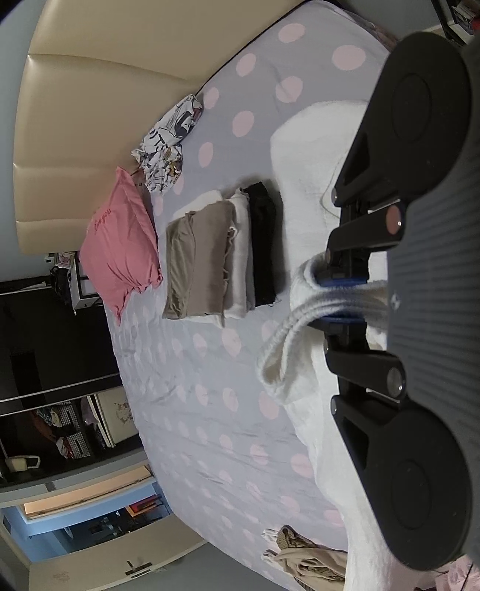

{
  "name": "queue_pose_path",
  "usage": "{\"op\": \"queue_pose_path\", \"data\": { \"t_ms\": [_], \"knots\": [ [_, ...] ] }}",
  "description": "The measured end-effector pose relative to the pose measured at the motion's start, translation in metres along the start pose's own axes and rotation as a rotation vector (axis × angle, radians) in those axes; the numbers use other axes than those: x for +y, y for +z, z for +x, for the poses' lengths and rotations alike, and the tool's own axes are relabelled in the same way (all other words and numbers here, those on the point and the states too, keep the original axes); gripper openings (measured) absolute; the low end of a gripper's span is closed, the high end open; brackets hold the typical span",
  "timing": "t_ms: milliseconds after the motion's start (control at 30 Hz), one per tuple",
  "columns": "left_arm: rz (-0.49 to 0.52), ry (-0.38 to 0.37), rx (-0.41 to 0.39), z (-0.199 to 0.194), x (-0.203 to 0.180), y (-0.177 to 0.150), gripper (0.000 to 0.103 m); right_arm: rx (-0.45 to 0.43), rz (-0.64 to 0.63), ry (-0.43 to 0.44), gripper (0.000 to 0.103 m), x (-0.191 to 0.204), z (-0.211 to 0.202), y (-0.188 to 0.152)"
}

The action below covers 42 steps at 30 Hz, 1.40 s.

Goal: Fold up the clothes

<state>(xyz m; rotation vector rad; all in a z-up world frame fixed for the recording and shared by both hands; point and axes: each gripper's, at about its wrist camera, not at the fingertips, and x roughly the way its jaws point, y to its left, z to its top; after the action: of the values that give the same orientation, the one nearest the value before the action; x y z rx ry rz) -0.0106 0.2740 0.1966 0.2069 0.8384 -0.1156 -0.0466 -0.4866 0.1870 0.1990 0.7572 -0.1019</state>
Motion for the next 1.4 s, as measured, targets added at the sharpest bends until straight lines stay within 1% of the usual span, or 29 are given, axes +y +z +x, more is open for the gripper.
{"op": "queue_pose_path", "data": {
  "t_ms": [67, 100, 233, 300, 467, 600, 733, 833, 933, 1100, 1167, 1200, 1233, 1300, 1400],
  "knots": [
    [0.019, 0.011, 0.005, -0.002, 0.001, 0.007, 0.006, 0.025, 0.003, 0.0, 0.017, 0.001, 0.017, -0.003],
    [0.026, 0.016, 0.022, 0.007, 0.0, 0.01, 0.006, 0.039, 0.005, -0.002, 0.017, 0.002, 0.026, -0.005],
    [0.065, 0.044, 0.117, 0.079, -0.011, 0.023, 0.006, 0.104, -0.005, -0.032, 0.017, 0.005, 0.079, -0.01],
    [0.054, 0.055, 0.145, 0.114, -0.012, 0.031, 0.006, 0.13, -0.005, -0.04, 0.017, 0.006, 0.106, -0.006],
    [0.038, 0.073, 0.17, 0.175, -0.008, 0.061, 0.006, 0.138, -0.035, -0.07, 0.017, 0.015, 0.166, 0.017],
    [0.068, 0.093, 0.199, 0.226, -0.009, 0.08, 0.006, 0.147, -0.076, -0.098, 0.017, 0.022, 0.219, 0.037],
    [0.084, 0.125, 0.229, 0.273, -0.018, 0.086, 0.007, 0.186, -0.128, -0.114, 0.017, 0.027, 0.279, 0.042],
    [0.109, 0.135, 0.27, 0.305, -0.024, 0.083, 0.007, 0.248, -0.152, -0.127, 0.017, 0.027, 0.318, 0.038],
    [0.132, 0.141, 0.31, 0.33, -0.027, 0.077, 0.007, 0.298, -0.161, -0.131, 0.017, 0.024, 0.348, 0.033],
    [0.139, 0.143, 0.351, 0.354, -0.029, 0.07, 0.008, 0.391, -0.149, -0.138, 0.018, 0.02, 0.379, 0.023],
    [0.151, 0.143, 0.354, 0.356, -0.029, 0.068, 0.011, 0.398, -0.164, -0.138, 0.018, 0.021, 0.382, 0.02],
    [0.158, 0.144, 0.354, 0.357, -0.029, 0.067, 0.011, 0.395, -0.165, -0.137, 0.018, 0.021, 0.382, 0.02],
    [0.157, 0.142, 0.353, 0.357, -0.029, 0.067, 0.011, 0.389, -0.153, -0.131, 0.021, 0.02, 0.379, 0.022],
    [0.155, 0.134, 0.341, 0.354, -0.027, 0.067, 0.013, 0.369, -0.145, -0.123, 0.022, 0.02, 0.371, 0.026],
    [0.172, 0.124, 0.315, 0.346, -0.026, 0.066, 0.016, 0.32, -0.21, -0.11, 0.026, 0.027, 0.357, 0.031]
  ]
}}
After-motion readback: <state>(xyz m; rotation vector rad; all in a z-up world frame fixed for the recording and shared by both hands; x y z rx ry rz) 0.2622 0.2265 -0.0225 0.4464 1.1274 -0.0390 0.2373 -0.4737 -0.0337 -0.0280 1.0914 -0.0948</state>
